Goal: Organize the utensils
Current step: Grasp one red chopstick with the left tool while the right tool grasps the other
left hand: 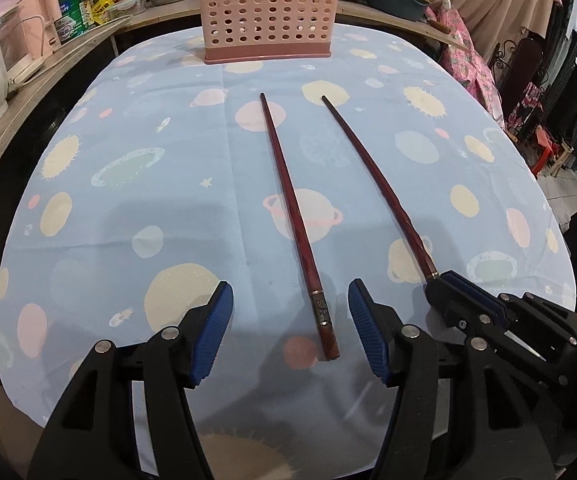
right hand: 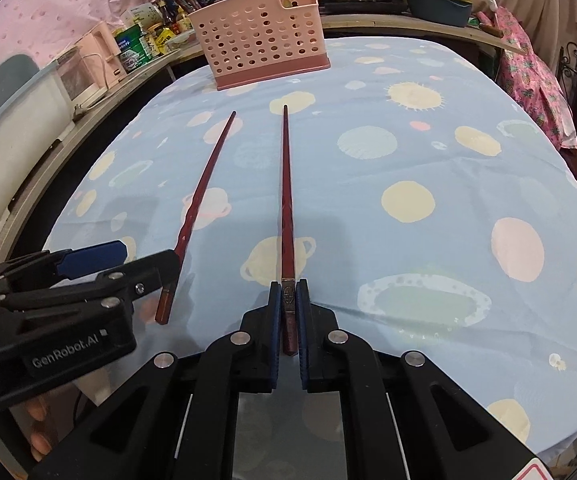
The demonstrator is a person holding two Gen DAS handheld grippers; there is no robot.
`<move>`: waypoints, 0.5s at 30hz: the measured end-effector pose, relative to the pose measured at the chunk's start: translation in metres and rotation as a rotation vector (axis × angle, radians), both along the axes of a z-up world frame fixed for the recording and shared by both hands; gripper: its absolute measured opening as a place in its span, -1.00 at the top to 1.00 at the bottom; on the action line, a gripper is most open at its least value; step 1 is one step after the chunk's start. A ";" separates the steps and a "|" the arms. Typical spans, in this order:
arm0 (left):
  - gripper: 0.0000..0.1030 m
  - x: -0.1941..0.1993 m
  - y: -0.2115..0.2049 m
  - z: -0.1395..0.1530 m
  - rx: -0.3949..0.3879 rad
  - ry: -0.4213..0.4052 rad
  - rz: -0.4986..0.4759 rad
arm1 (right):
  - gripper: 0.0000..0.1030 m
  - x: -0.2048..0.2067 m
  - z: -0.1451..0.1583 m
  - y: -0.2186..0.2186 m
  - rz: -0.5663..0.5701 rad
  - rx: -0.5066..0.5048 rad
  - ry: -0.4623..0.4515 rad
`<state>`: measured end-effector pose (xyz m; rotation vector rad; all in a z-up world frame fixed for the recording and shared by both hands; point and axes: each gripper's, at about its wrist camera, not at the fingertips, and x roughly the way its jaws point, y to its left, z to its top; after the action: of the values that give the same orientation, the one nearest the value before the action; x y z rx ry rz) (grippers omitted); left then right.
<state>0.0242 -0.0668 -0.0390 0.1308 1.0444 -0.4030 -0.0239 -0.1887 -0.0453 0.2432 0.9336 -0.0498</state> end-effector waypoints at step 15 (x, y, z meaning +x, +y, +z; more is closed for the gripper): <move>0.50 0.001 0.012 -0.007 0.016 0.009 0.031 | 0.87 0.000 0.000 0.000 0.000 0.001 0.000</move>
<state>0.0254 -0.0551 -0.0456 0.1268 1.0572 -0.3674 -0.0242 -0.1888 -0.0452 0.2439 0.9339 -0.0498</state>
